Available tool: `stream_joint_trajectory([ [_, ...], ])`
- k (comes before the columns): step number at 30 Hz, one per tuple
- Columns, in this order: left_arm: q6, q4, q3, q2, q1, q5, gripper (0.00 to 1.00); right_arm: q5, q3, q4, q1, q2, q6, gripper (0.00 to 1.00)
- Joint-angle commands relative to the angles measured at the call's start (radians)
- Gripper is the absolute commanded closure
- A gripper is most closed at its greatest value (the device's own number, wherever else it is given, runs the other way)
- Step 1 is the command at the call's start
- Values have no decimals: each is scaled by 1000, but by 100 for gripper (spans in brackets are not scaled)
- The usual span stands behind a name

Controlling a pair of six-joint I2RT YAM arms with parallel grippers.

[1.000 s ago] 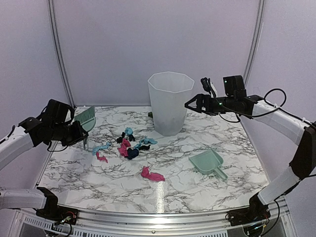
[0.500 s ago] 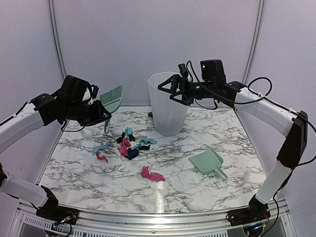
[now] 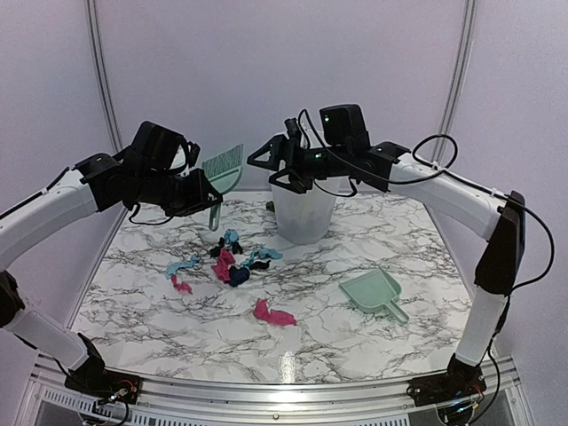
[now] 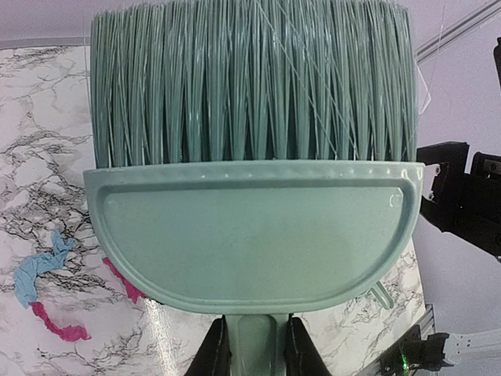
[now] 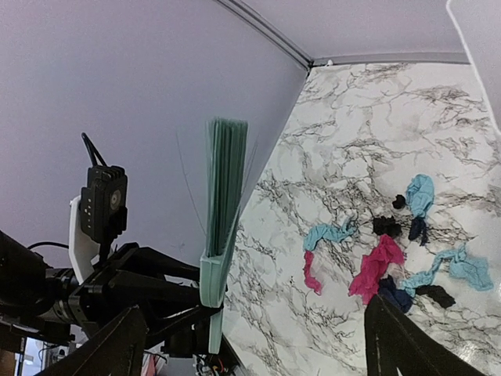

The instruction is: Sweep away the paper scraps from the table

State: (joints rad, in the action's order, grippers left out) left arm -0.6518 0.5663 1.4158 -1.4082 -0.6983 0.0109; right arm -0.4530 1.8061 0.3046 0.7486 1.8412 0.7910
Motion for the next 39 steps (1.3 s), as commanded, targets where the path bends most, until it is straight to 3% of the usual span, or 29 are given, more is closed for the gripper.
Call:
stream_joint_trajectory([
  [1,-11,-9,45,-13,-23,-5,88,10,67,10,30,24,15,15],
  [5,-14,-9,43,-10,-35,-5,88,3,96,10,47,56,11,21],
  [22,-25,-7,7,14,-69,-47,88,-51,209,47,64,178,11,66],
  [31,-23,-2,-28,15,-82,-101,87,-101,221,45,62,226,40,100],
  [35,-14,5,-11,15,-81,-116,83,-138,271,30,61,273,52,100],
  [39,-7,33,-16,52,-82,-155,68,-143,301,36,61,282,45,100],
])
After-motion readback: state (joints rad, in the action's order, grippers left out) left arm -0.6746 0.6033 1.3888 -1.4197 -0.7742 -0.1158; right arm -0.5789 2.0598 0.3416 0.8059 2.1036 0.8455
